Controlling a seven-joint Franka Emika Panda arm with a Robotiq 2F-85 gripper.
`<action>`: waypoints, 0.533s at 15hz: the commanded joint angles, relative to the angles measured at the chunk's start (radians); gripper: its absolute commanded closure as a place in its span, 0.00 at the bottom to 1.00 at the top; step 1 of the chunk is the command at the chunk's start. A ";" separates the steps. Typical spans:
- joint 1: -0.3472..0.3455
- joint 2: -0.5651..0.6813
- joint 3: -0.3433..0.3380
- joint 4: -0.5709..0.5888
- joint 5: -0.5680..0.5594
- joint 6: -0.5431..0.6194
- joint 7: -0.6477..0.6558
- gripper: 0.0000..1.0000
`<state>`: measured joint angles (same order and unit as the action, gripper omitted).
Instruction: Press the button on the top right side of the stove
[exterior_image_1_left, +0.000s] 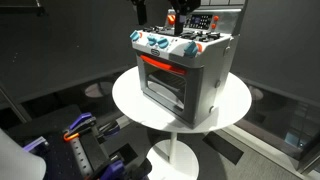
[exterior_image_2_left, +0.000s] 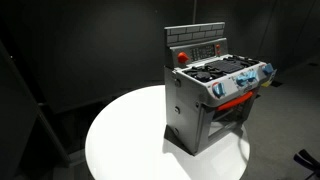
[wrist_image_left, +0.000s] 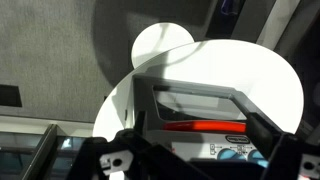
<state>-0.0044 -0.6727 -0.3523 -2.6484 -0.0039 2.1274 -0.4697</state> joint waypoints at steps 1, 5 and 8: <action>-0.020 0.004 0.019 0.002 0.015 -0.002 -0.012 0.00; -0.019 0.019 0.026 0.016 0.018 0.013 0.002 0.00; -0.012 0.041 0.042 0.049 0.028 0.050 0.028 0.00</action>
<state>-0.0084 -0.6664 -0.3372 -2.6432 -0.0036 2.1500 -0.4619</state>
